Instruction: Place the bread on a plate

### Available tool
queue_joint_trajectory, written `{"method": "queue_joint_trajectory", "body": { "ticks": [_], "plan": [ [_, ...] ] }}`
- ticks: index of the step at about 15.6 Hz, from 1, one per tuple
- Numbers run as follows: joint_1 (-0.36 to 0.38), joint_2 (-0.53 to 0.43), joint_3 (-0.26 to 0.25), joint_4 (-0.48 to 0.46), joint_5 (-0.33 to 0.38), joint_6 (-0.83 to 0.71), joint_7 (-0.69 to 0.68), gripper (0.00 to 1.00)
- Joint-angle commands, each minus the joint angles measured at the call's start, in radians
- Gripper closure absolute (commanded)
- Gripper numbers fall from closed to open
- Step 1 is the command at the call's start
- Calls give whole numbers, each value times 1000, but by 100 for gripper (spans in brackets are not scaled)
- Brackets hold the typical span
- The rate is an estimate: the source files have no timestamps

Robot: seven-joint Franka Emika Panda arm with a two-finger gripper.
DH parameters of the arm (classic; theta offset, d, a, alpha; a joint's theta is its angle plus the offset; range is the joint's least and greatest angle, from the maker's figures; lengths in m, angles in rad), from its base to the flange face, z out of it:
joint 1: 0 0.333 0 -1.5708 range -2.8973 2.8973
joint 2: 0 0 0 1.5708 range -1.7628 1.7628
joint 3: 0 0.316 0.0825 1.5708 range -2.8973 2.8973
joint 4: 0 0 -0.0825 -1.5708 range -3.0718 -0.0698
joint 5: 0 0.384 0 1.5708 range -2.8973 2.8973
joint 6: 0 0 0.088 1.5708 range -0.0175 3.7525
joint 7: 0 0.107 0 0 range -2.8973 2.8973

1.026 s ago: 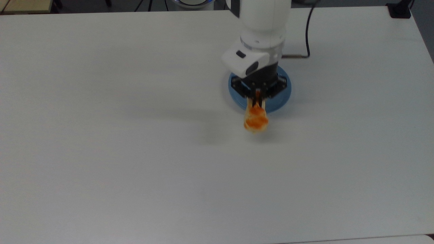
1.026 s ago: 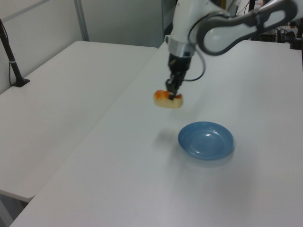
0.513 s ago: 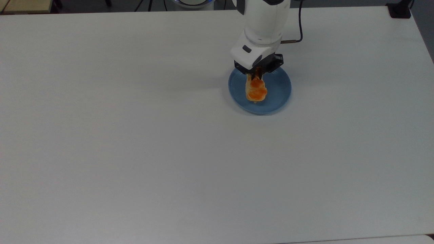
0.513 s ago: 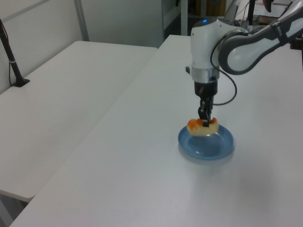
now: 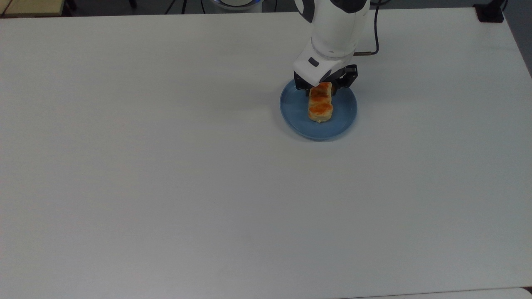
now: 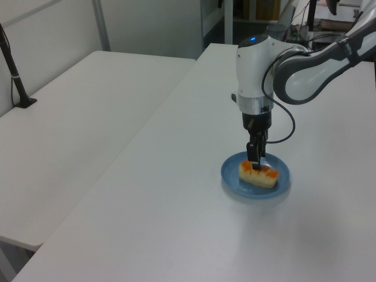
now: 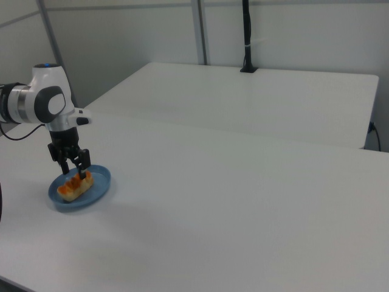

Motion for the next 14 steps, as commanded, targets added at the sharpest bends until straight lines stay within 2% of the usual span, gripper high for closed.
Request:
{"method": "queue_joint_trajectory", "body": {
  "ticks": [1, 4, 8, 11, 14],
  "plan": [
    [-51, -76, -1, 42, -57, -96, 16, 0],
    [-123, -113, 1, 116, -94, -173, 13, 0],
    [-222, -144, -6, 203, -109, -295, -111, 0],
    [-282, -147, -12, 234, -117, -300, -145, 0],
    [-313, -145, -59, 256, -169, -296, -145, 0]
  ]
}}
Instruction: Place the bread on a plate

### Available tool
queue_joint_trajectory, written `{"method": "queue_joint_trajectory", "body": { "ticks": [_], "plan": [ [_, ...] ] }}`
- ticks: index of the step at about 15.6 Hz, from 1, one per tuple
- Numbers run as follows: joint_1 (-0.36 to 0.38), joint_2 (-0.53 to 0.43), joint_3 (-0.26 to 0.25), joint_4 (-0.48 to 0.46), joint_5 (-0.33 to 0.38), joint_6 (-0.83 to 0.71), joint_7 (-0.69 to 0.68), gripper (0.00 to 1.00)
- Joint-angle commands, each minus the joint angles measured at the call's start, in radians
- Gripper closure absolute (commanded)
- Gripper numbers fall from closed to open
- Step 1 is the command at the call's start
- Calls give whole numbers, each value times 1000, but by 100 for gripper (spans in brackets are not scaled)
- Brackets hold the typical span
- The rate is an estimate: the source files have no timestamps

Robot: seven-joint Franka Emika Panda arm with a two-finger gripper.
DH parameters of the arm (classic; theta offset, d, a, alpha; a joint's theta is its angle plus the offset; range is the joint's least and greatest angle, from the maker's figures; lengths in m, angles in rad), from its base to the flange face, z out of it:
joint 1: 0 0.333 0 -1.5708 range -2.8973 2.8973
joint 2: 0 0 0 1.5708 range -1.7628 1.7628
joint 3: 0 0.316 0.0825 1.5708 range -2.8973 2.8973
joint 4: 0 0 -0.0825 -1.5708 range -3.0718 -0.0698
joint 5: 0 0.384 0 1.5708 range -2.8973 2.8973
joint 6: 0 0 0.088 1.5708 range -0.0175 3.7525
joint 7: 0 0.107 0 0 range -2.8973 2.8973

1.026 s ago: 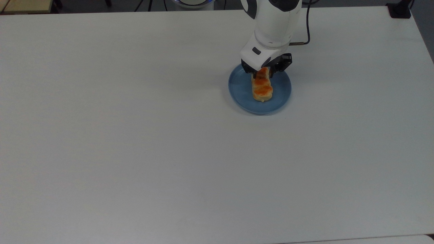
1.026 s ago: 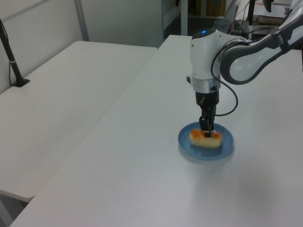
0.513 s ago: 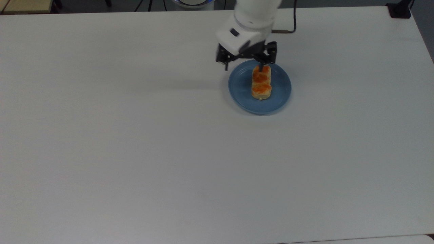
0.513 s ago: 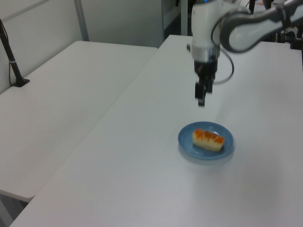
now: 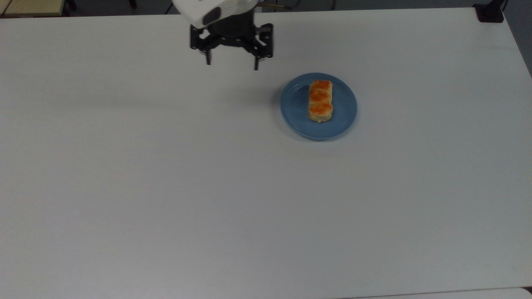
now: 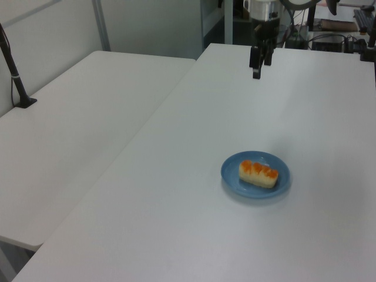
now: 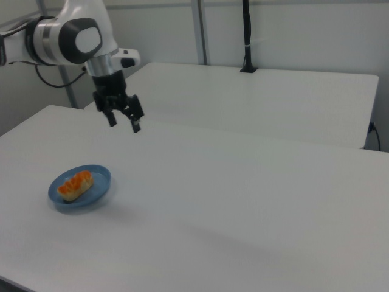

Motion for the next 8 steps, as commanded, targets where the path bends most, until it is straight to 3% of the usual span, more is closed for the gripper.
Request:
{"method": "queue_joint_trajectory", "body": {
  "ticks": [1, 4, 8],
  "plan": [
    [-9, 3, -53, 26, -54, -14, -18, 0],
    [-12, 7, -91, 26, -56, -3, -46, 0],
    [-11, 6, -96, 27, -56, -5, -54, 0]
  ]
}}
